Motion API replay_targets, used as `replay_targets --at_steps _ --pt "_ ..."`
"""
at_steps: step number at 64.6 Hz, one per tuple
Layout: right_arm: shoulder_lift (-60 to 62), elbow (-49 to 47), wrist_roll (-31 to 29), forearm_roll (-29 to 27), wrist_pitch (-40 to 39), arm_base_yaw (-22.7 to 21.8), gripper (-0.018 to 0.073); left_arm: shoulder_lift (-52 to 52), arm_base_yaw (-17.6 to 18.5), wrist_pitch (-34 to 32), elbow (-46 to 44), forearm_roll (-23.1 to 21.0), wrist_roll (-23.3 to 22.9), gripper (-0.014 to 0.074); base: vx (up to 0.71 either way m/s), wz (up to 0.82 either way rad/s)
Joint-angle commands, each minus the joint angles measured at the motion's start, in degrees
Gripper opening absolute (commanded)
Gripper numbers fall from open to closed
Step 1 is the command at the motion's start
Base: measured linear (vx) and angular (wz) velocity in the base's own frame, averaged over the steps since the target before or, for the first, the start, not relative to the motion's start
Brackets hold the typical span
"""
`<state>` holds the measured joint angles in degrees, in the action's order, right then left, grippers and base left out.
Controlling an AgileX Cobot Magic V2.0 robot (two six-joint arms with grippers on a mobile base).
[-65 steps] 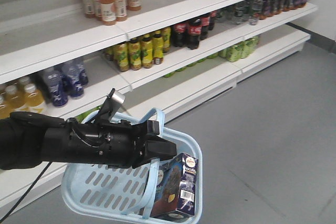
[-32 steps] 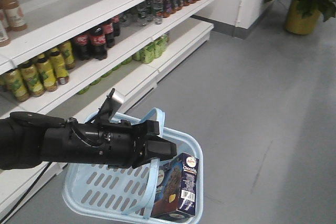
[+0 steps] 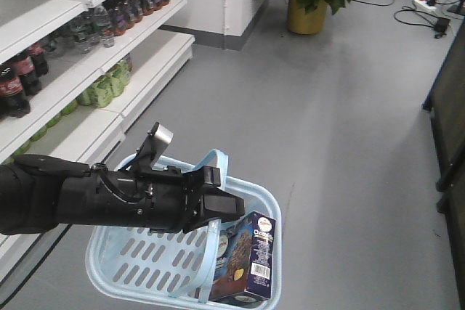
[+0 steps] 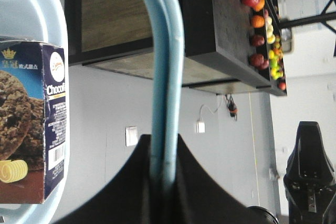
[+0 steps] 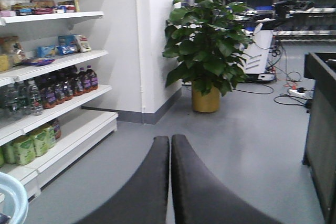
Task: Left arm holds basket, right arm returns cookies
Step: 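Turn the base while holding the basket in the left gripper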
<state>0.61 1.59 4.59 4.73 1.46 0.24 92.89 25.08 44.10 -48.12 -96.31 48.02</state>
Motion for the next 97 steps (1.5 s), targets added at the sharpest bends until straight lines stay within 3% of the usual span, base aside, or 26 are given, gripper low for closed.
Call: replay_targets --at_steps 1,45,97 --pt "0.6 0.2 -0.2 0.4 -4.3 -0.2 -0.0008 -2.9 0.2 3.5 -1.6 -3.9 0.7 -0.0006 0.13 -0.49" --pt "0.6 0.2 -0.2 0.4 -4.3 -0.2 -0.0008 -2.9 0.2 3.5 -1.6 -3.9 0.7 -0.0006 0.10 -0.37" --pt "0.6 0.2 -0.2 0.4 -4.3 -0.2 -0.0008 -2.9 0.2 3.5 -1.6 -3.9 0.7 -0.0006 0.16 -0.07"
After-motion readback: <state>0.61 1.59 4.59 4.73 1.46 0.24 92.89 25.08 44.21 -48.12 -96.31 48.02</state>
